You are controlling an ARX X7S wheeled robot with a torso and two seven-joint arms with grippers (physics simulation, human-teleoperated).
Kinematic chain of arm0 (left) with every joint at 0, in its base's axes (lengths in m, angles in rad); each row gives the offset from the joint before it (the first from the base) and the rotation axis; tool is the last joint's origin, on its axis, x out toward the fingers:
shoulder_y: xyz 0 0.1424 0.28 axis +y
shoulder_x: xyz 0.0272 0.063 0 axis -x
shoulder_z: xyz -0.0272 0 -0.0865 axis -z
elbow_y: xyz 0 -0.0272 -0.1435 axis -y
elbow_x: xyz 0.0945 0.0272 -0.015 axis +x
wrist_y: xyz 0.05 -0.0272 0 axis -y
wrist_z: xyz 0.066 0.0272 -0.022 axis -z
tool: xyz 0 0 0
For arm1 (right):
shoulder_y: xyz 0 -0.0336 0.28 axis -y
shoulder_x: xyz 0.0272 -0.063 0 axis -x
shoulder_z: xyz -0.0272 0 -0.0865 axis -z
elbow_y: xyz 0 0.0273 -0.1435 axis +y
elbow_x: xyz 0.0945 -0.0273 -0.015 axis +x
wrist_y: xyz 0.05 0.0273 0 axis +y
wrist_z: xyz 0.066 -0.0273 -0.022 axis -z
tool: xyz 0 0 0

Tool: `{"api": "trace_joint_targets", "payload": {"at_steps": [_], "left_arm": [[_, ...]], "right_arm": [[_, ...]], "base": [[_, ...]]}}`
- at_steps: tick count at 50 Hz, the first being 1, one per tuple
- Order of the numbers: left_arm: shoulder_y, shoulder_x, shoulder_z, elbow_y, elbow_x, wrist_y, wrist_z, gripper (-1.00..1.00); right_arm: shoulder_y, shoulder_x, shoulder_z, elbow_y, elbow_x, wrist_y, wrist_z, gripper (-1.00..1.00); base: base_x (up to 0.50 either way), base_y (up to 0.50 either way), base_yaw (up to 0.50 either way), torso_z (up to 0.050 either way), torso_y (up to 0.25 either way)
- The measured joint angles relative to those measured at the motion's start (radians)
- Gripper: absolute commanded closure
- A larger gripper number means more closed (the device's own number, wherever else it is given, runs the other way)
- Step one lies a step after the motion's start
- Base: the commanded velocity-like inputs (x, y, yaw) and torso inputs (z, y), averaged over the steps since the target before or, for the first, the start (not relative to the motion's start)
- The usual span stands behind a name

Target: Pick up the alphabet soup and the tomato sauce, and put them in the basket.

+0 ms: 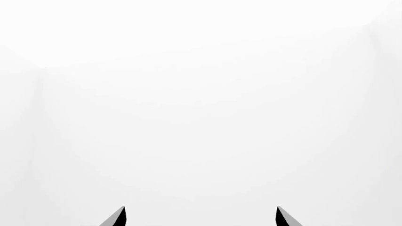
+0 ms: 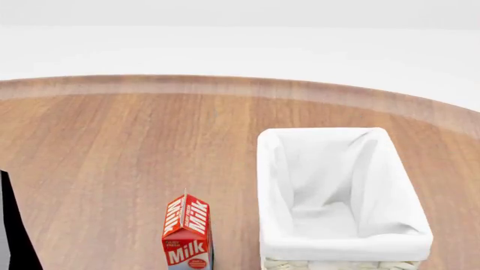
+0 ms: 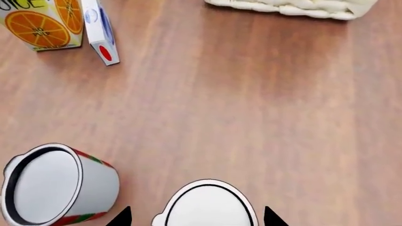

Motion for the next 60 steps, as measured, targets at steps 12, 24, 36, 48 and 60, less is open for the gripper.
{"api": "trace_joint_targets", "payload": {"at_steps": [12, 24, 36, 48, 60], "left_arm": [[0.001, -0.003, 0.006, -0.005, 0.001, 0.005, -0.004, -1.00], [0.002, -0.007, 0.008, -0.004, -0.001, 0.005, -0.009, -1.00], [0.000, -0.010, 0.012, -0.007, -0.001, 0.007, -0.012, -1.00], [-0.001, -0.012, 0.018, -0.011, -0.001, 0.010, -0.016, -1.00], [0.001, -0.016, 0.021, -0.014, -0.001, 0.015, -0.020, -1.00]], "right_arm": [[-0.009, -0.014, 0.003, 0.047, 0.000, -0.026, -0.032, -1.00], [-0.016, -0.027, 0.001, 0.073, -0.002, -0.041, -0.052, -1.00], [-0.022, -0.038, 0.003, 0.095, -0.005, -0.055, -0.069, -1.00], [-0.029, -0.049, 0.005, 0.122, -0.008, -0.072, -0.088, -1.00], [-0.036, -0.065, 0.007, 0.155, -0.015, -0.089, -0.108, -1.00]], "base": [[0.00, 0.00, 0.00, 0.000, 0.000], [0.00, 0.00, 0.00, 0.000, 0.000], [0.00, 0.00, 0.00, 0.000, 0.000], [0.00, 0.00, 0.00, 0.000, 0.000], [0.00, 0.00, 0.00, 0.000, 0.000]]}}
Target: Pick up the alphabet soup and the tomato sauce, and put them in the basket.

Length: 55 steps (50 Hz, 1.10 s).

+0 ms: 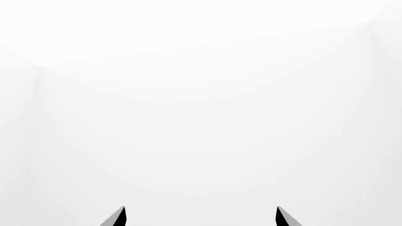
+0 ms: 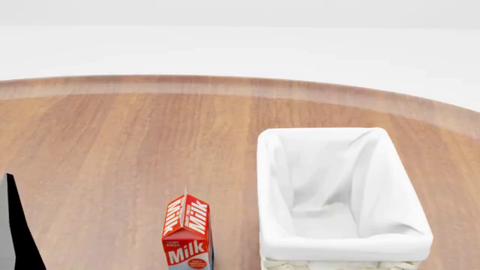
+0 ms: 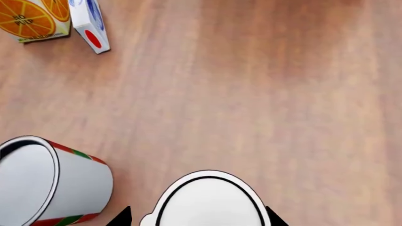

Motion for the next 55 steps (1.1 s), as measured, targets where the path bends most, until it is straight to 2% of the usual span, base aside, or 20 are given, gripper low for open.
{"api": "trace_joint_targets", "payload": {"at_steps": [38, 39, 55], "left_arm": [[0.001, -0.010, 0.010, -0.008, -0.002, 0.009, -0.011, -1.00], [0.001, -0.011, 0.010, -0.008, -0.002, 0.009, -0.011, -1.00], [0.005, -0.015, 0.012, -0.010, -0.003, 0.015, -0.017, -1.00]], "right_arm": [[-0.006, -0.038, 0.005, 0.072, -0.010, -0.024, -0.039, -1.00], [-0.006, -0.039, 0.005, 0.074, -0.011, -0.025, -0.040, 1.00], [-0.014, -0.033, -0.002, 0.044, -0.008, -0.056, -0.034, 1.00]], "base": [[0.00, 0.00, 0.00, 0.000, 0.000], [0.00, 0.00, 0.00, 0.000, 0.000], [0.00, 0.00, 0.00, 0.000, 0.000]]}}
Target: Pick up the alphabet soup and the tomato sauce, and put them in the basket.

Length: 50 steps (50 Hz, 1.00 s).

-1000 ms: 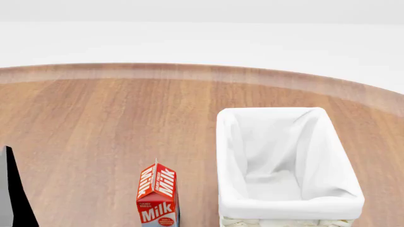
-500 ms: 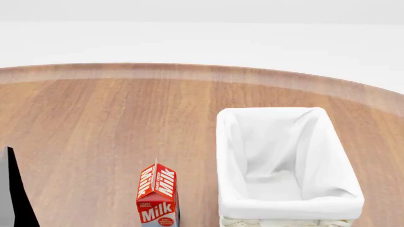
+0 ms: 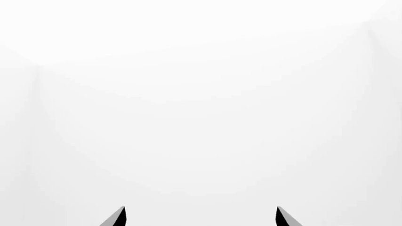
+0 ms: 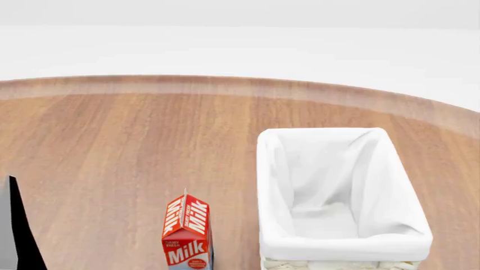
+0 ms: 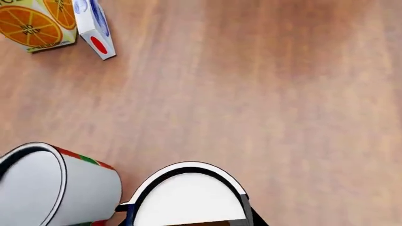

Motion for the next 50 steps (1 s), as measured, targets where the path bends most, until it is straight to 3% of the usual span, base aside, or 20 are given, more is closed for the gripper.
{"api": "trace_joint_targets", "payload": {"at_steps": [30, 50], "left_arm": [[0.008, -0.008, 0.000, -0.008, -0.007, 0.018, -0.009, -1.00], [0.015, -0.013, 0.002, -0.016, -0.009, 0.030, -0.015, -1.00]], "right_arm": [[0.071, 0.204, 0.053, -0.451, -0.055, 0.045, 0.212, 1.00], [0.267, 0.344, 0.162, -0.668, 0.077, 0.102, 0.321, 1.00]], "base": [[0.00, 0.00, 0.00, 0.000, 0.000], [0.00, 0.00, 0.00, 0.000, 0.000]]}}
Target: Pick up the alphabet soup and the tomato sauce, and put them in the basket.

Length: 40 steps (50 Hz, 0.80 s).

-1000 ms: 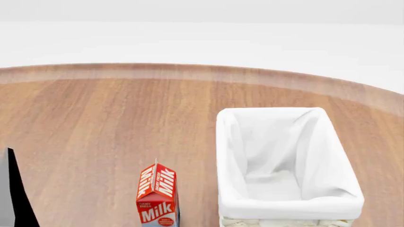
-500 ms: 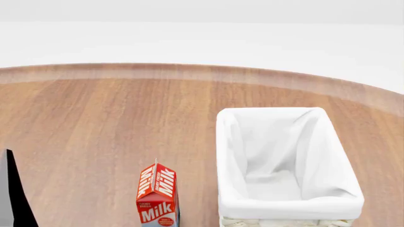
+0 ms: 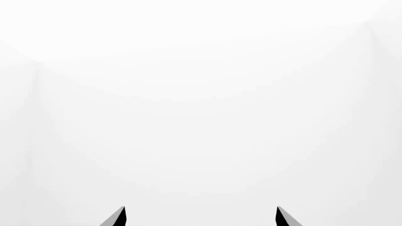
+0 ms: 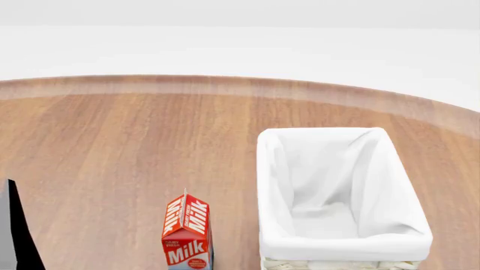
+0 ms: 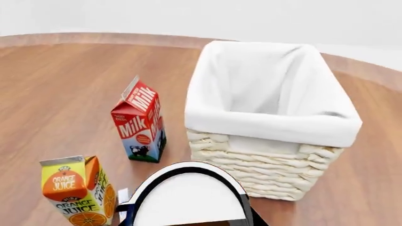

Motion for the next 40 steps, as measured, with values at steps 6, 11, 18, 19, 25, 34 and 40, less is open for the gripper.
{"api": "trace_joint_targets", "payload": {"at_steps": [6, 11, 18, 19, 25, 34, 40], "left_arm": [[0.002, -0.002, 0.000, -0.003, -0.001, 0.004, -0.002, -1.00], [0.002, -0.004, -0.001, -0.003, -0.002, 0.003, -0.003, -1.00], [0.001, -0.006, -0.003, -0.002, -0.006, 0.001, -0.005, -1.00], [0.001, -0.007, -0.003, -0.002, -0.006, 0.001, -0.005, -1.00], [-0.002, -0.007, -0.001, -0.004, -0.007, 0.002, -0.005, -1.00], [0.002, -0.009, -0.001, -0.011, -0.009, 0.011, -0.008, -1.00], [0.005, -0.010, -0.001, -0.016, -0.010, 0.018, -0.009, -1.00]], "right_arm": [[0.067, 0.020, 0.027, -0.019, 0.051, 0.008, 0.014, 1.00], [0.128, 0.031, 0.053, -0.030, 0.095, 0.012, 0.022, 1.00], [0.211, 0.037, 0.087, -0.025, 0.159, 0.024, 0.024, 1.00], [0.223, 0.037, 0.092, -0.022, 0.167, 0.027, 0.024, 1.00], [0.294, 0.024, 0.118, 0.006, 0.213, 0.046, 0.017, 1.00], [0.359, -0.031, 0.134, 0.085, 0.221, 0.064, -0.014, 1.00], [0.433, -0.077, 0.142, 0.142, 0.252, 0.104, -0.030, 1.00]], "base": [[0.00, 0.00, 0.00, 0.000, 0.000], [0.00, 0.00, 0.00, 0.000, 0.000], [0.00, 0.00, 0.00, 0.000, 0.000], [0.00, 0.00, 0.00, 0.000, 0.000], [0.00, 0.00, 0.00, 0.000, 0.000], [0.00, 0.00, 0.00, 0.000, 0.000], [0.00, 0.00, 0.00, 0.000, 0.000]]}}
